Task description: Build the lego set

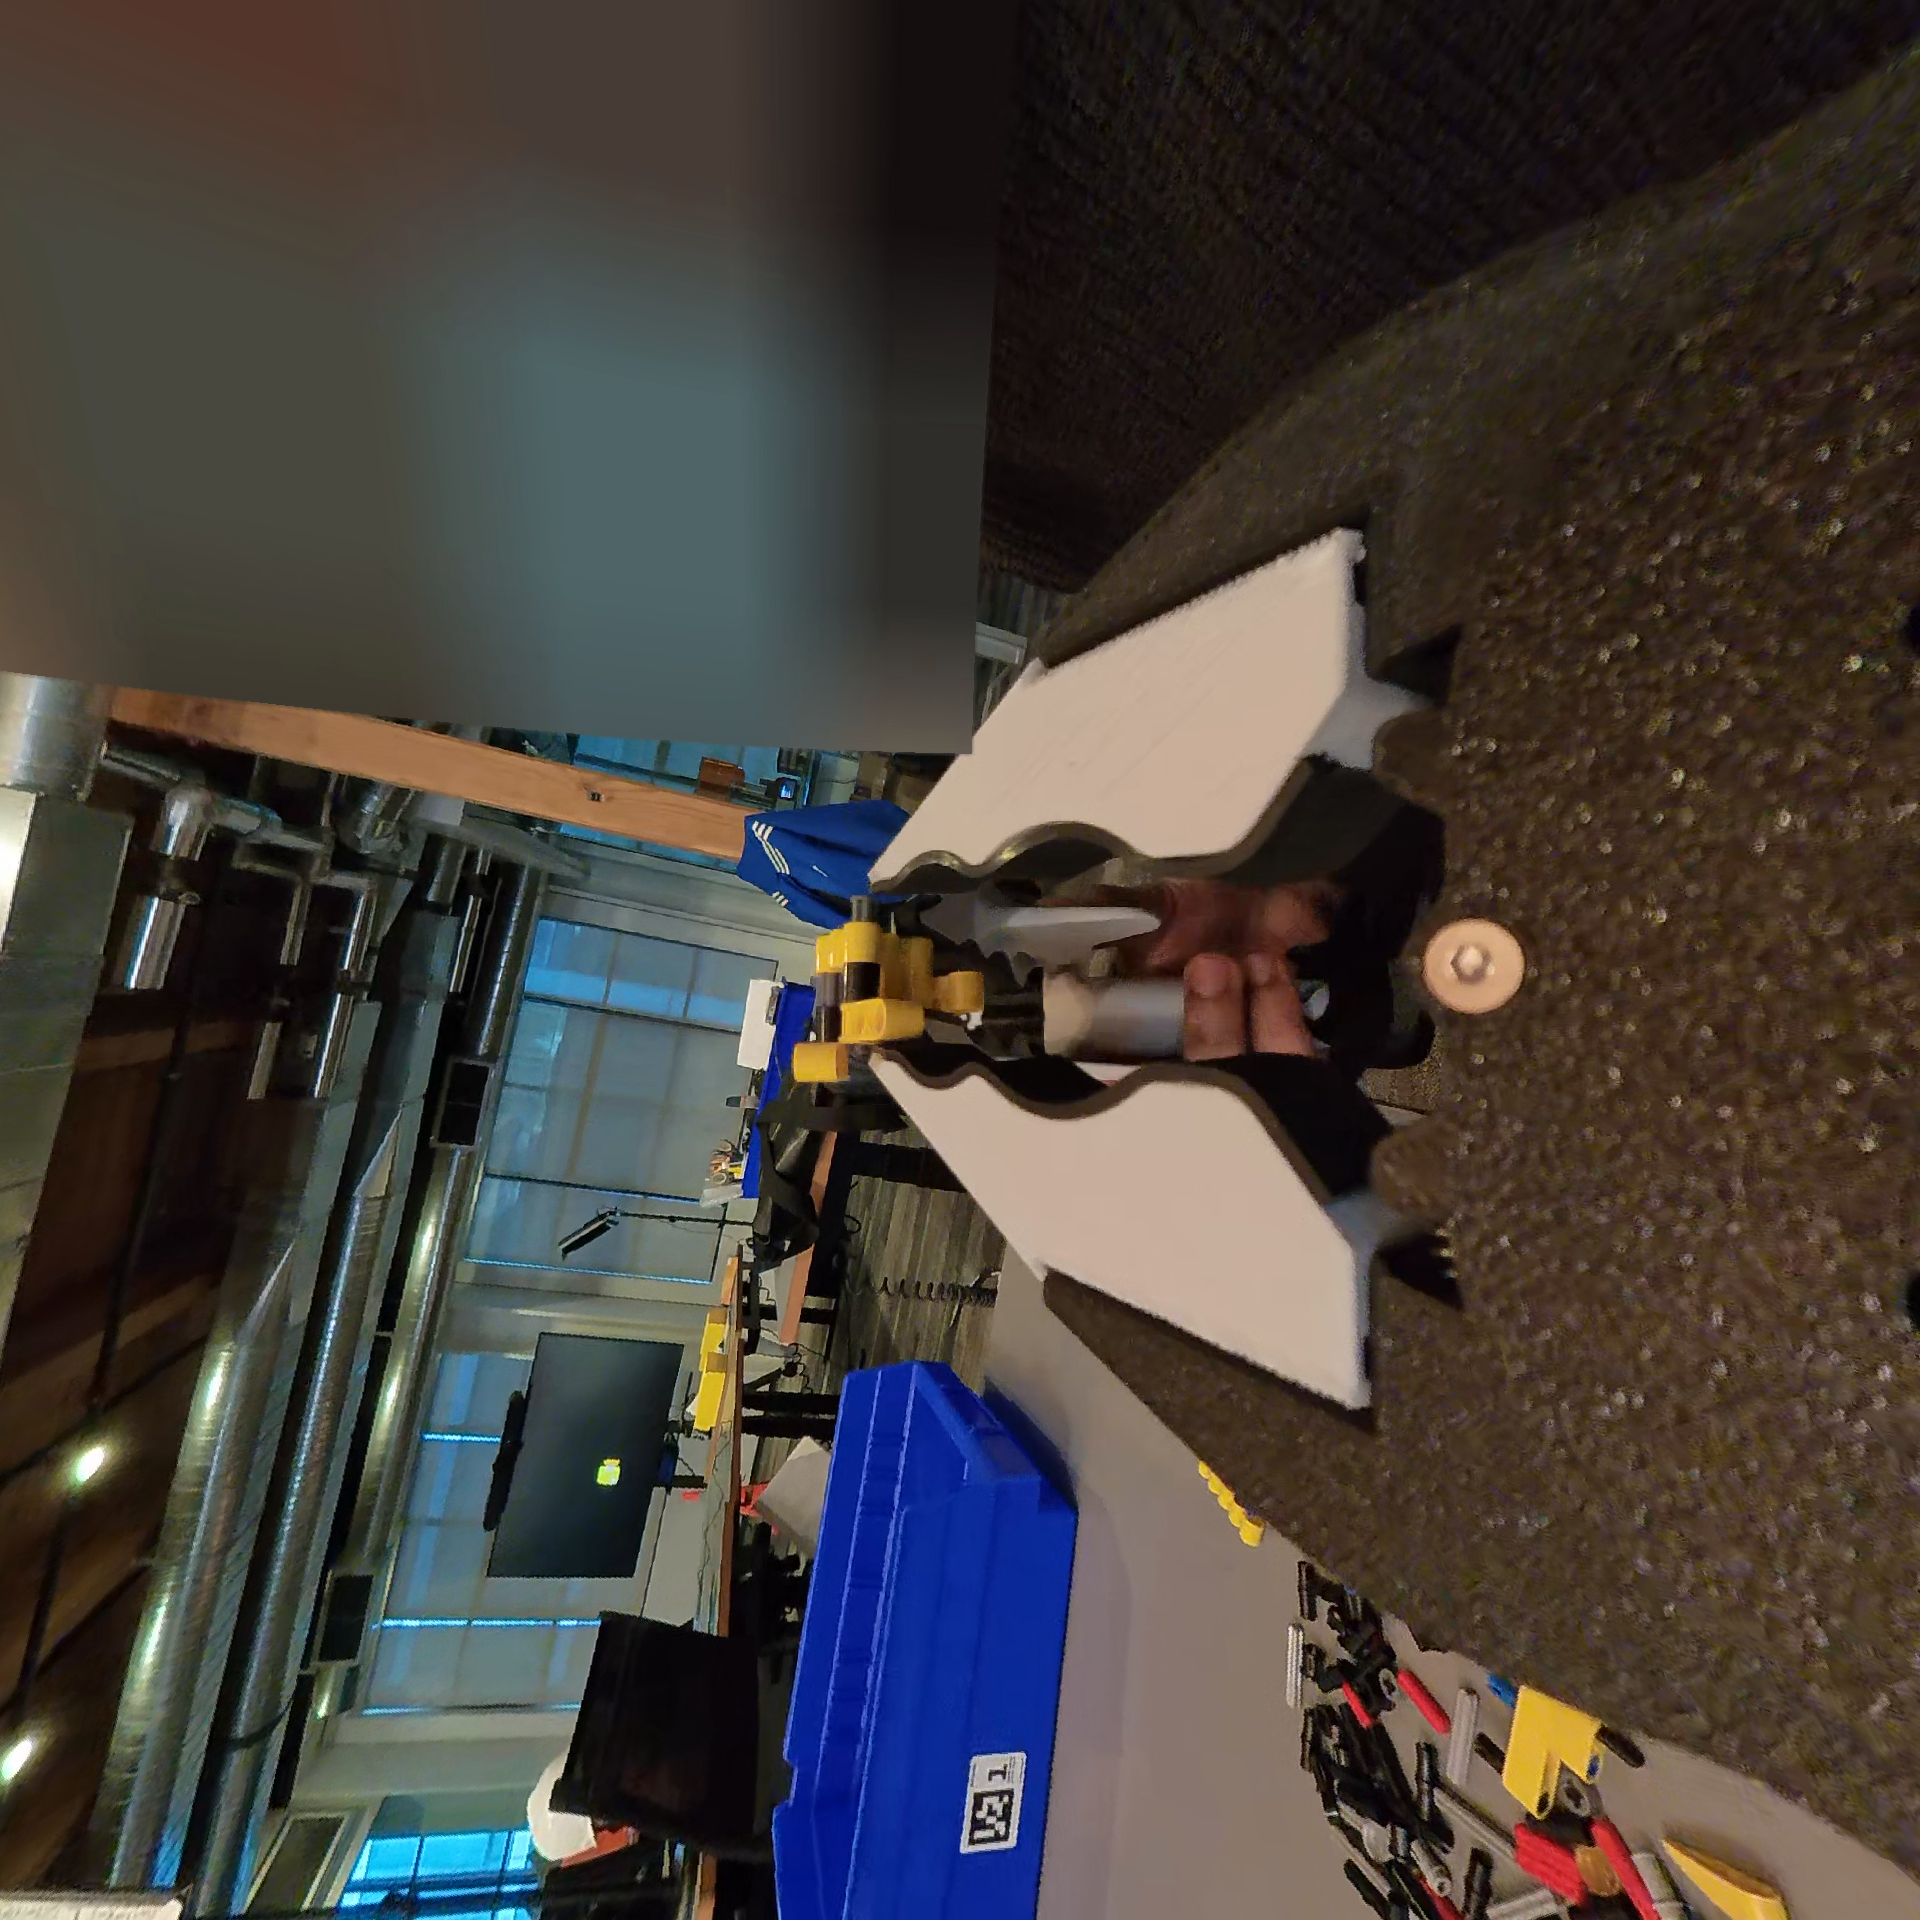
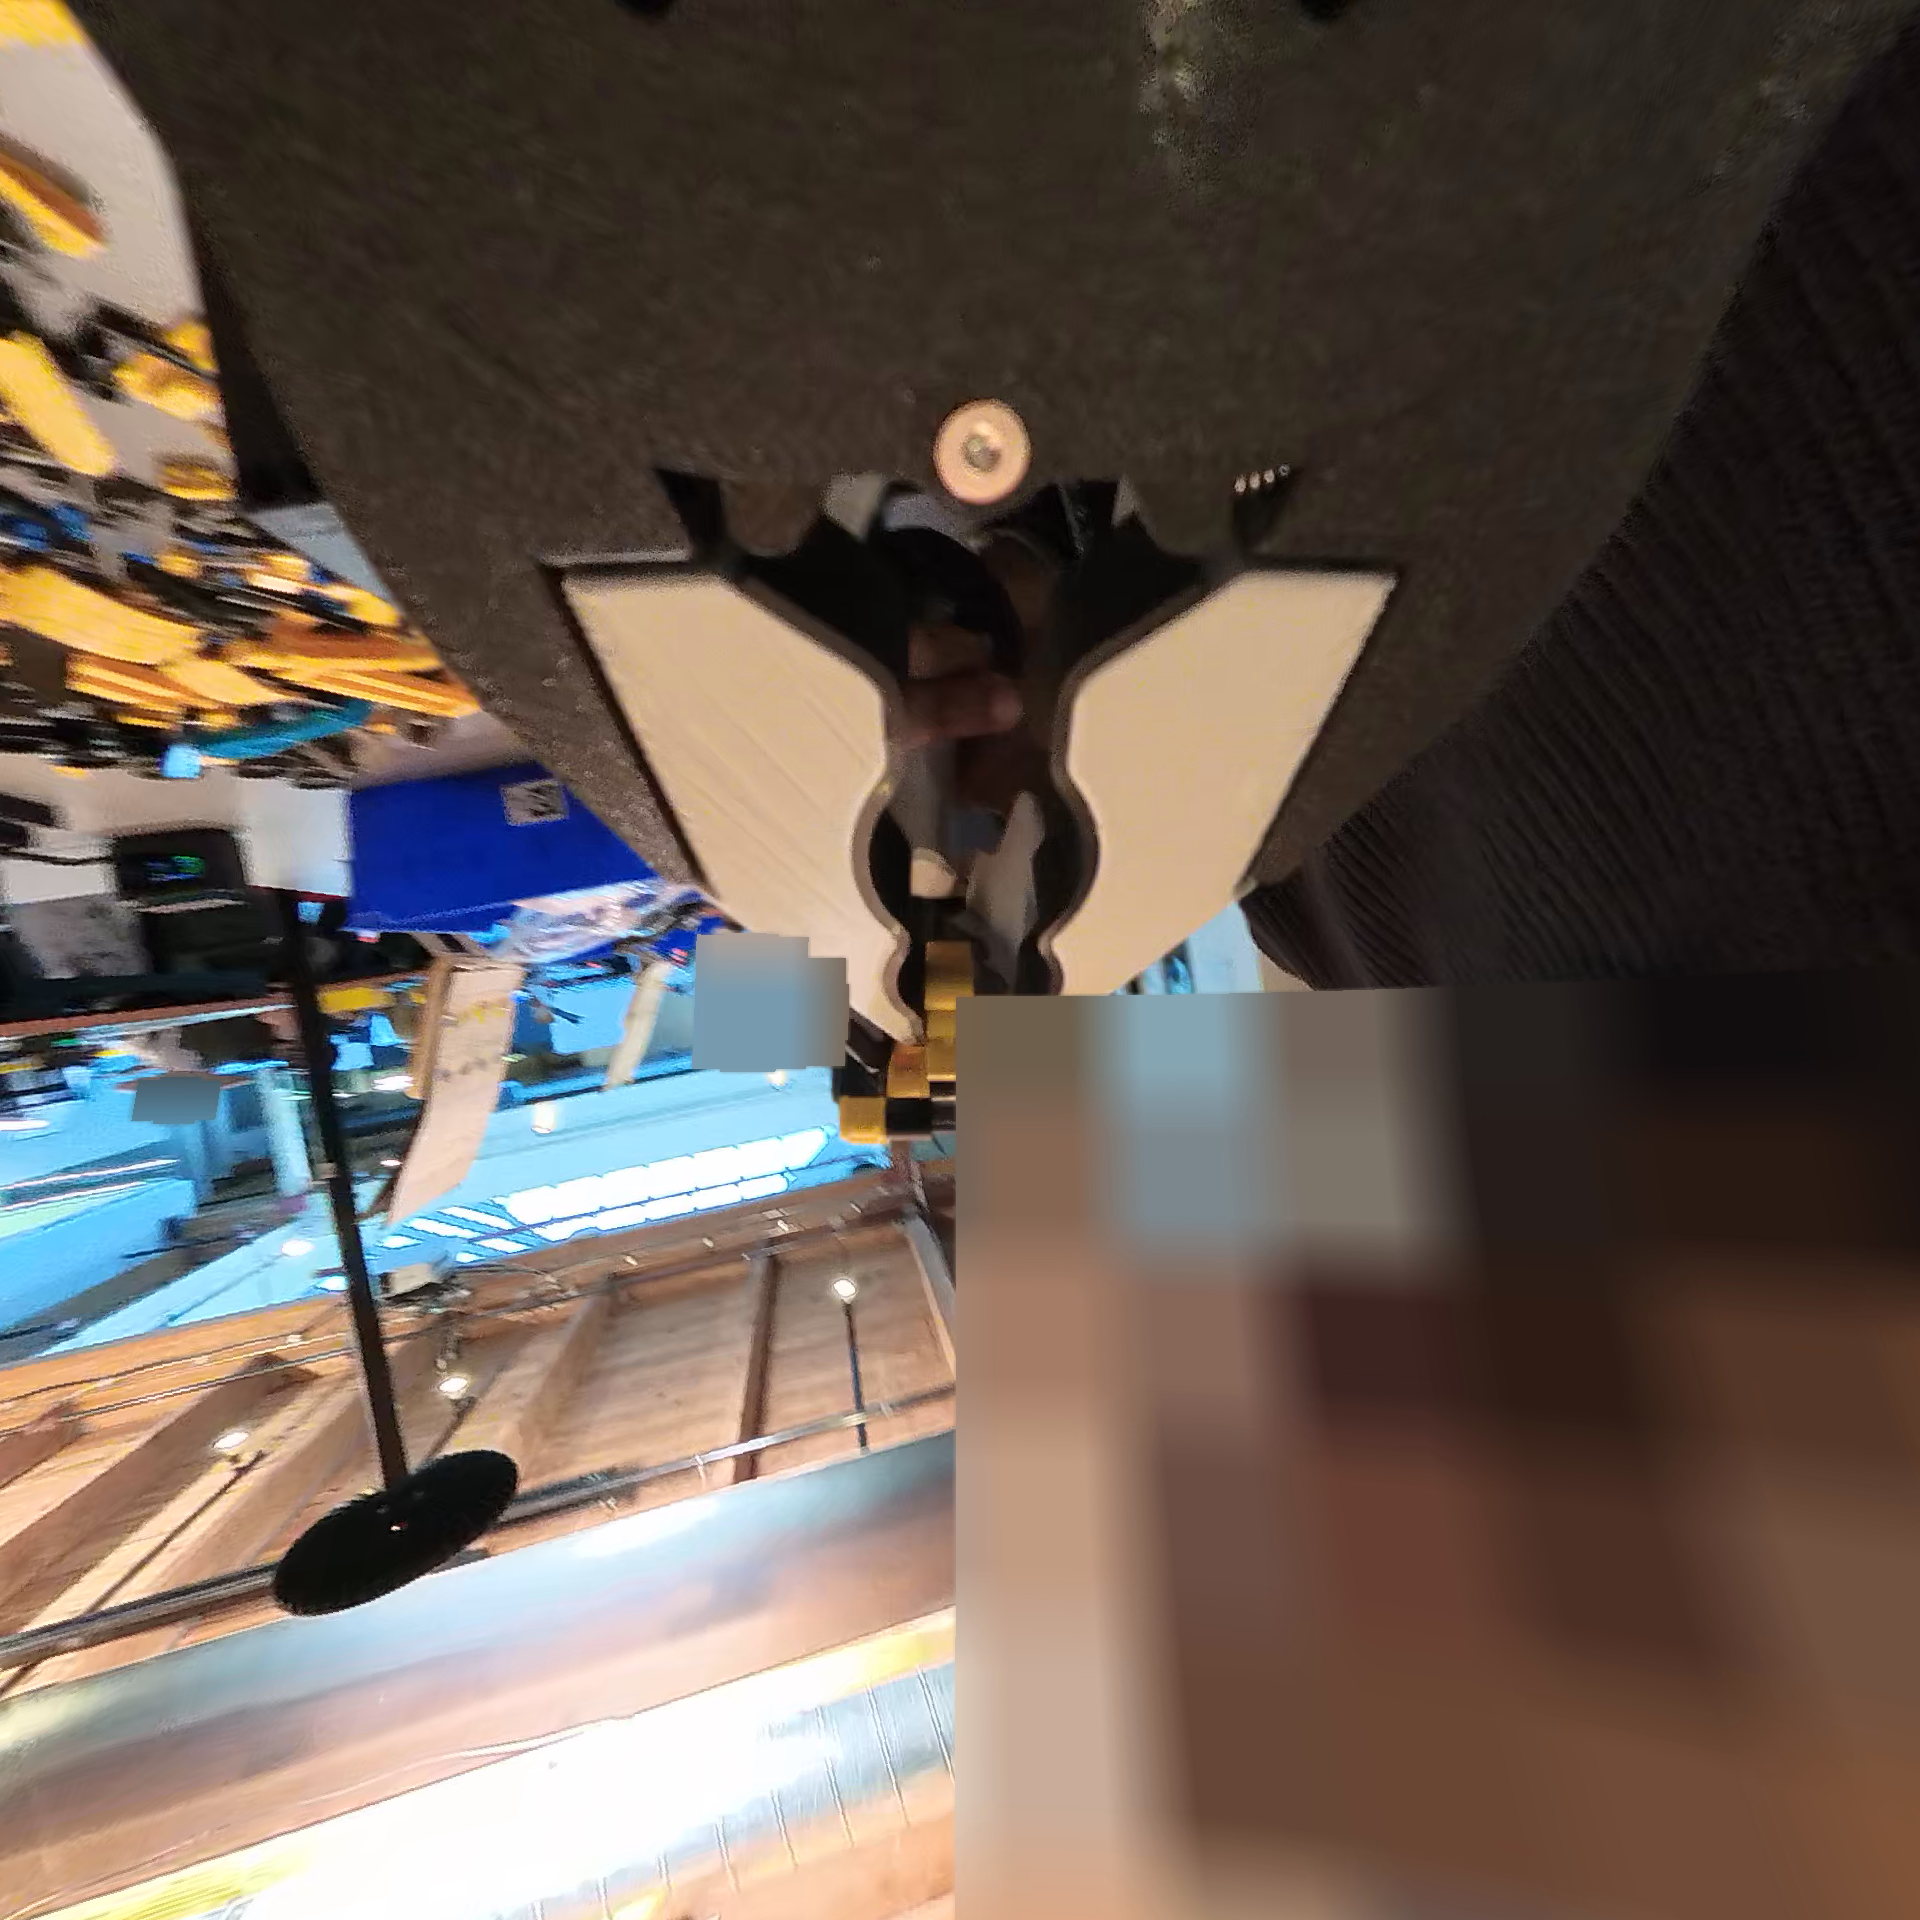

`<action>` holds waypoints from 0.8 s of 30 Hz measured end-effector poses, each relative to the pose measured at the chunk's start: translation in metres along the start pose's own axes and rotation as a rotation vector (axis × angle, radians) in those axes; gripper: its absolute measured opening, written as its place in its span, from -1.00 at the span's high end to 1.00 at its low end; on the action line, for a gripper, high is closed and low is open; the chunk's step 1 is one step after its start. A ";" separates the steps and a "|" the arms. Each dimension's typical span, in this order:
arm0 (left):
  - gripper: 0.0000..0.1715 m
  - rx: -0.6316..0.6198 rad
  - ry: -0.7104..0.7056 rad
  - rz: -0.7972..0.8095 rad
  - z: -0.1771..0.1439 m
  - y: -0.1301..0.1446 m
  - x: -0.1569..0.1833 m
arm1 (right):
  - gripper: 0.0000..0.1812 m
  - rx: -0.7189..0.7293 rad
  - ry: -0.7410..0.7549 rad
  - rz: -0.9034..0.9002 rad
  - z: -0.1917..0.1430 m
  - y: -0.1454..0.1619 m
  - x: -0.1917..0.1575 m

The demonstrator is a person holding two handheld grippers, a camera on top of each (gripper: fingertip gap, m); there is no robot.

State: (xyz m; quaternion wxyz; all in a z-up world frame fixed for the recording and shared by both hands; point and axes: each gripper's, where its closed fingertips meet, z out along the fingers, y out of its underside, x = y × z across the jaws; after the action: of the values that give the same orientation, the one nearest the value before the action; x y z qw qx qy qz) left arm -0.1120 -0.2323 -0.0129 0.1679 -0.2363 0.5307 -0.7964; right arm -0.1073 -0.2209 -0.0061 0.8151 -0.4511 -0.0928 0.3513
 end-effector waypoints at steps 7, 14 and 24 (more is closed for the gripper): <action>0.65 0.007 -0.022 0.012 0.001 0.000 -0.002 | 0.83 -0.054 0.068 -0.115 -0.001 -0.001 0.003; 0.59 -0.017 -0.077 0.067 0.002 0.002 -0.005 | 0.83 -0.081 0.107 -0.164 -0.003 -0.001 0.006; 0.57 -0.032 -0.138 0.074 0.001 0.005 -0.014 | 0.82 -0.185 0.168 -0.300 -0.003 0.009 0.006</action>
State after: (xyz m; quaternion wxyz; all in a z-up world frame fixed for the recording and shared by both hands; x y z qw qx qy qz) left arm -0.0997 -0.2271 -0.0198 0.2298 -0.2736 0.5391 -0.7627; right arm -0.1056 -0.2157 -0.0162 0.8182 -0.5330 -0.1226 0.1772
